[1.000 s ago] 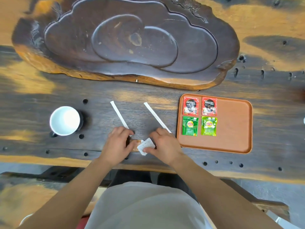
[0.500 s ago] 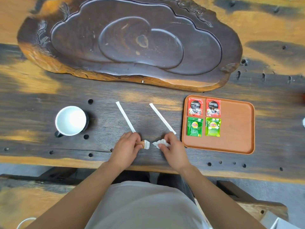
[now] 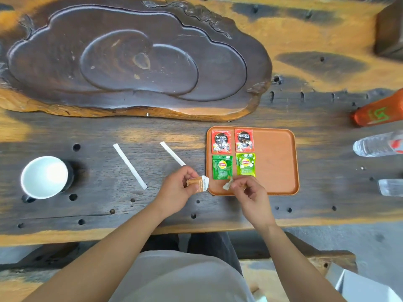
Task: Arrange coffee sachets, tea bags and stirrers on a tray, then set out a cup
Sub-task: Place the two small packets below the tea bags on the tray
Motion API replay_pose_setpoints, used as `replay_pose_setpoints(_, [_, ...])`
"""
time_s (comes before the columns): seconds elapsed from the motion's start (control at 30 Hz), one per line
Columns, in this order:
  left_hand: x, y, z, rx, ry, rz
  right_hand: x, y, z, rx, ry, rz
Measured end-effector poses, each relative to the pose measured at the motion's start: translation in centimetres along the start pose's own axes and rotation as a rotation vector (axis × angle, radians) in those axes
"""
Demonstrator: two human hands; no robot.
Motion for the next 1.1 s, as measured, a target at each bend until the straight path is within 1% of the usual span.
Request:
replay_pose_setpoints(0.07, [-2.4,0.6,-1.0,-0.001,0.027,0.033,1.6,0.3,-1.1,-0.03,-0.042,-0.022])
replay_pose_setpoints(0.2, [-5.8,1.6,-1.9,0.021,0.068,0.04,4.4,1.0,-1.9,0.0,-0.145,-0.071])
replay_pose_setpoints(0.37, [-8.4,2.5,-2.9,-0.013,0.162,0.059,6.6,1.6,-3.8,-0.106,-0.181,-0.087])
replay_pose_setpoints(0.53, [-9.8,2.9,-3.3,-0.079,0.327,0.064,7.8,1.9,-4.9,-0.176,-0.12,-0.097])
replay_pose_setpoints(0.63, [-10.0,3.0,-4.1,-0.152,0.447,0.007,8.2,2.2,-5.4,-0.228,-0.037,-0.146])
replay_pose_setpoints(0.7, [-9.9,2.9,-4.5,-0.185,0.505,-0.029,8.2,2.3,-5.3,-0.217,-0.01,-0.175])
replay_pose_setpoints(0.83, [-10.0,2.9,-4.6,-0.268,0.656,-0.078,7.2,2.6,-5.8,-0.225,0.038,-0.172])
replay_pose_setpoints(0.97, [-9.9,3.1,-4.4,-0.278,0.726,-0.122,6.2,2.8,-5.9,-0.194,-0.091,-0.138])
replay_pose_setpoints(1.1, [-9.8,3.1,-4.0,-0.271,0.753,-0.119,5.5,3.3,-6.0,-0.144,-0.268,-0.1])
Point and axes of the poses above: each hand's wrist, its own y-axis towards the middle knuckle, its own x-axis out of the back of the hand, z = x × y, the point moved 9 cm from there along y, towards the middle knuckle
